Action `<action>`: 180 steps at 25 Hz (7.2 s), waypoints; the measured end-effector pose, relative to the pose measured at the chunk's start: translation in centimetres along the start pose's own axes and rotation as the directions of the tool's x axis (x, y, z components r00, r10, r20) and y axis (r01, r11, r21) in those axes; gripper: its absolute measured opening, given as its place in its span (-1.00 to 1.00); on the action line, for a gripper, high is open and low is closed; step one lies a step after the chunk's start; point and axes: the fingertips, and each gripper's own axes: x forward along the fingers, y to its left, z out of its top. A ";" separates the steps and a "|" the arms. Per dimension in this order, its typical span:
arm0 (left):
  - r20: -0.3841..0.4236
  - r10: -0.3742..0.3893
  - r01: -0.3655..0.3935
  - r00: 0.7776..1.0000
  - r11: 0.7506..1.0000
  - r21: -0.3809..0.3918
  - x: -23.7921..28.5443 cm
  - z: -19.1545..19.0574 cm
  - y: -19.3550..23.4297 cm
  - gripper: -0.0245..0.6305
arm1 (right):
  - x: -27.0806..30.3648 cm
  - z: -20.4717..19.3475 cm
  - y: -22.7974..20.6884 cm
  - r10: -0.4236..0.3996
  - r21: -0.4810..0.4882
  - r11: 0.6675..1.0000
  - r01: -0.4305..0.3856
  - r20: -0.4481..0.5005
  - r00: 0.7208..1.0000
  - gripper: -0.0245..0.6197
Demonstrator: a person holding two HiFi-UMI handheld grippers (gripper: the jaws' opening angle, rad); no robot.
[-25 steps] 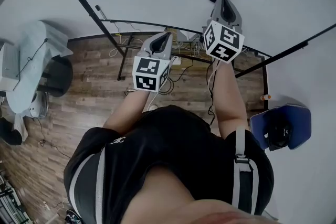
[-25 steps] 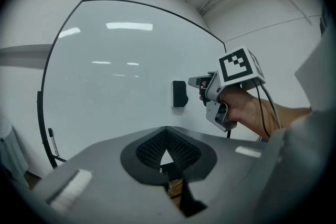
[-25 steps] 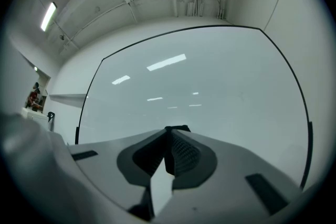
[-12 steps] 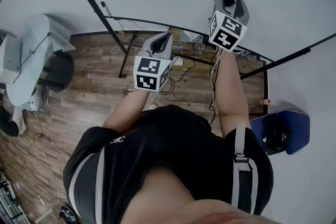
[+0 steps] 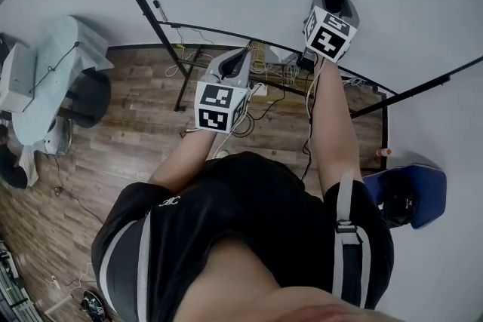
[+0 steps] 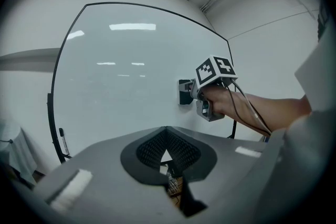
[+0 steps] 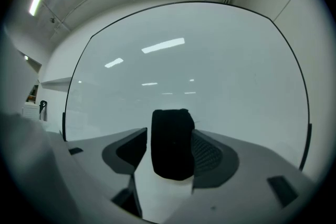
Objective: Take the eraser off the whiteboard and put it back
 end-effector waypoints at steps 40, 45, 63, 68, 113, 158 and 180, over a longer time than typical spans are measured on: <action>-0.026 -0.097 0.097 0.995 0.995 0.007 1.2 -1.1 -3.1 -0.90 | -9.0 1.9 -1.7 0.089 0.049 0.994 -0.094 0.108 0.990 -0.28; -0.021 -0.128 0.128 0.992 0.992 0.004 1.8 -0.9 -4.1 -0.90 | -12.1 0.5 -3.2 0.067 0.030 0.997 -0.070 0.103 0.992 -0.28; -0.016 -0.236 0.236 0.972 0.971 0.029 2.8 -0.7 -8.5 -0.90 | -21.1 -5.0 -4.6 0.106 0.066 0.992 -0.110 0.060 0.993 -0.28; -0.021 -0.255 0.255 0.967 0.966 0.031 2.9 -0.8 -9.0 -0.90 | -21.4 -5.0 -4.7 0.100 0.066 0.992 -0.104 0.062 0.993 -0.28; -0.019 0.052 -0.052 0.998 0.999 -0.016 -2.5 -1.8 1.7 -0.90 | -3.7 3.5 7.2 0.225 0.047 0.972 -0.230 0.099 0.969 -0.28; 0.006 0.062 -0.061 0.998 0.997 -0.044 -1.1 -1.4 4.1 -0.90 | -9.3 7.6 5.9 0.197 0.082 0.962 -0.262 0.458 0.867 -0.80; -0.023 -0.135 0.135 0.991 0.991 -0.001 2.7 -2.1 -4.9 -0.90 | -19.0 -8.3 -1.4 0.118 0.102 0.986 -0.133 0.141 0.983 -0.91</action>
